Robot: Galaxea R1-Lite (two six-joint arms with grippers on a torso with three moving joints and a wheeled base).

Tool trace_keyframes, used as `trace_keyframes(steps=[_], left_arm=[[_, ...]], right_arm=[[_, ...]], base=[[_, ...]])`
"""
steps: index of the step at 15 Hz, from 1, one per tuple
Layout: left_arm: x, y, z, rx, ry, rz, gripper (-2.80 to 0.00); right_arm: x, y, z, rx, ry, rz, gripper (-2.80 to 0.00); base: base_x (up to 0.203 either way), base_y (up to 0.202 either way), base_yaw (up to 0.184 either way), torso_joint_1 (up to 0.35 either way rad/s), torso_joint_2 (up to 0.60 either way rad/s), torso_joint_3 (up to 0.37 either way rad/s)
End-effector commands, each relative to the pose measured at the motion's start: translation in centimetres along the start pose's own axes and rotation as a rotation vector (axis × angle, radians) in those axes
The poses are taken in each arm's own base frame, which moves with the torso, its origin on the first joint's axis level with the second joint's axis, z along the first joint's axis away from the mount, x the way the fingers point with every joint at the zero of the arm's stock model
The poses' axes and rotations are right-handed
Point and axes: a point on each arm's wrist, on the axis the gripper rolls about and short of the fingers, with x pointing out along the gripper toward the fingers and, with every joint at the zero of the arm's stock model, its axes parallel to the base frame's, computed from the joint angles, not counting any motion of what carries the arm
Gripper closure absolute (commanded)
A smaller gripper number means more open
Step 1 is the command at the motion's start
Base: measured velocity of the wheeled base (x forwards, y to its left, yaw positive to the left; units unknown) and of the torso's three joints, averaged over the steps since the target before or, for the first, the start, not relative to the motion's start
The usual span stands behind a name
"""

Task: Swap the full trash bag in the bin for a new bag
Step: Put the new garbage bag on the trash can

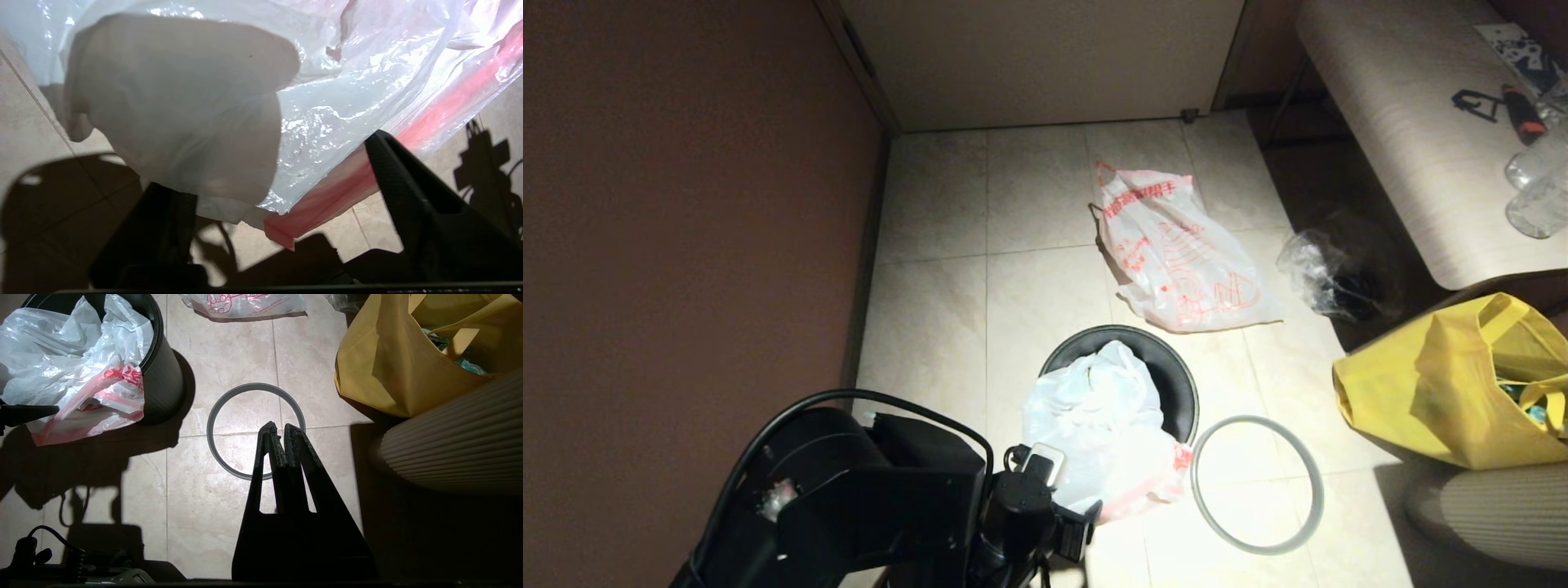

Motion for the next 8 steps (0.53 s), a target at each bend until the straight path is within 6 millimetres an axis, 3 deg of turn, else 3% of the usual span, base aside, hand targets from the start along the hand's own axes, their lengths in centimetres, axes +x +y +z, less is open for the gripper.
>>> trace_keyframes(steps=[1,8], left_arm=[[0.20,0.03,-0.19,-0.001,-0.003,0.003,0.00],[-0.58,0.22,0.18,-0.005,-0.034,-0.004,0.00]], right_arm=[[0.00,0.00,0.00,0.000,-0.001,0.002,0.00],[0.00,0.00,0.00,0.000,0.000,0.000,0.00]], base=[[0.000,0.000,0.000,0.000,0.00,0.000],[0.000,0.000,0.000,0.000,0.00,0.000]])
